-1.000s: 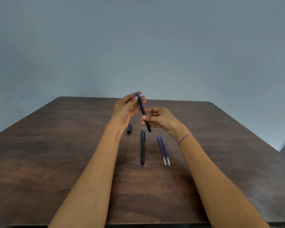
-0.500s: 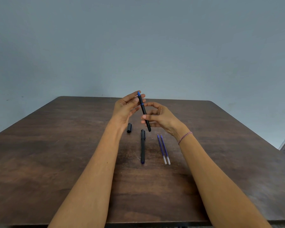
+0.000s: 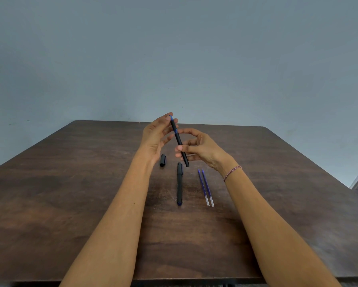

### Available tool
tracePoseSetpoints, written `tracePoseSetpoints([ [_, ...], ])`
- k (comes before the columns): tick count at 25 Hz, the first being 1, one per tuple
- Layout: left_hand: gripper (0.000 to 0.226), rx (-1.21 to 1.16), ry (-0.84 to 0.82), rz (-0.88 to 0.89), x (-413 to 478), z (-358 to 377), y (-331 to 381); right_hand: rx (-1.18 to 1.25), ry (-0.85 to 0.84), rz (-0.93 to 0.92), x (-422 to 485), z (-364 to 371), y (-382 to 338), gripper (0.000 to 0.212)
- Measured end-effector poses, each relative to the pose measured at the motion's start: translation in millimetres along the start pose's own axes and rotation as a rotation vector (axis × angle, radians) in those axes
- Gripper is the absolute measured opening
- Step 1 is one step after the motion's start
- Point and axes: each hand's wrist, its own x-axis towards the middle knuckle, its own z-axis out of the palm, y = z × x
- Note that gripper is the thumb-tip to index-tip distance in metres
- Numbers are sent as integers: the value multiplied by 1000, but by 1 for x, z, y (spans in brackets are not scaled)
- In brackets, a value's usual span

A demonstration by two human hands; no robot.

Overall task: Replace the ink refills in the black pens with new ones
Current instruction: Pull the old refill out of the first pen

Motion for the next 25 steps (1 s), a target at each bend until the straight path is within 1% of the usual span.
tracePoseSetpoints([
  [3,19,24,-50,-23,1,-1,-1,-3,12,-4,1,-1,1,42],
  [5,21,50,-56,-15,1,-2,-2,-6,13,-5,1,-1,1,42],
  [15,19,56,20,37,1,-1,-3,-19,6,-2,0,0,-1,39],
  [17,14,24,-6,10,1,-1,-2,-18,10,-3,0,-1,-1,40],
  [21,21,37,-102,-33,2,-3,-2,-36,24,-7,1,-1,1,40],
  [25,21,78,-70,7,2,-3,-3,-32,27,-7,1,-2,0,40],
])
